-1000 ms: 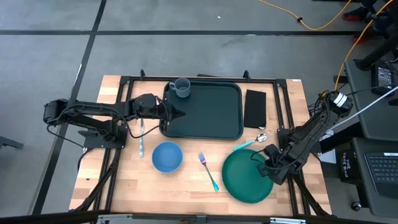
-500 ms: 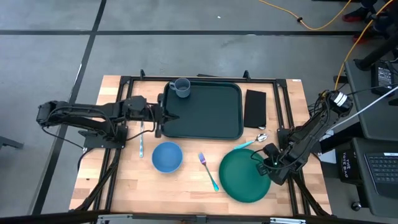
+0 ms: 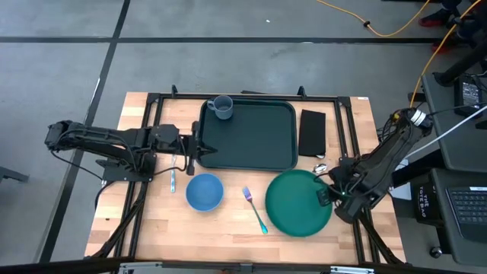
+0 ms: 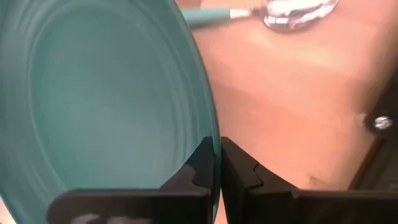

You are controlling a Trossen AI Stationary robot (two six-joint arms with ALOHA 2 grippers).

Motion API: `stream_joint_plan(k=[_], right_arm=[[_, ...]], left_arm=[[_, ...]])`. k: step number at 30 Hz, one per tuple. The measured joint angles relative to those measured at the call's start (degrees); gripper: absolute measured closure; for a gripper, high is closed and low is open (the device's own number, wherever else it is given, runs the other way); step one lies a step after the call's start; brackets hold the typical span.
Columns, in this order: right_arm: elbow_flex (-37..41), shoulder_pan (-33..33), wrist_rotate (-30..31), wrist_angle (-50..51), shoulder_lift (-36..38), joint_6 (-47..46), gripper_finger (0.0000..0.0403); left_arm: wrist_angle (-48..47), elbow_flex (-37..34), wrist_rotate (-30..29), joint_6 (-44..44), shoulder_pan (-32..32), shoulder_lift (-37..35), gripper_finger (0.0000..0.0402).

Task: Set up tray
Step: Put the green plate on top of the black tray below the purple cup

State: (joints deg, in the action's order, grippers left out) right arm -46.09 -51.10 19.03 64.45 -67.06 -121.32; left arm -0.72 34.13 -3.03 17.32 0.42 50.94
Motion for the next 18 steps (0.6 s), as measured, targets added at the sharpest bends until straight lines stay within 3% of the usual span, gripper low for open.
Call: stream_joint_plan(k=[8,18], right_arm=[[-8.97,4.75,2.95,11.09,0.06,0.53,0.0392],[-13.24,14.12,3.36,12.28,0.10,10.57,0.0392]], left_arm=[[0.03,0.00,0.02,3.07,-0.06,0.04,0.0396],[0.43,2.52,-1.22,4.04,-0.06,4.98,0.0379]])
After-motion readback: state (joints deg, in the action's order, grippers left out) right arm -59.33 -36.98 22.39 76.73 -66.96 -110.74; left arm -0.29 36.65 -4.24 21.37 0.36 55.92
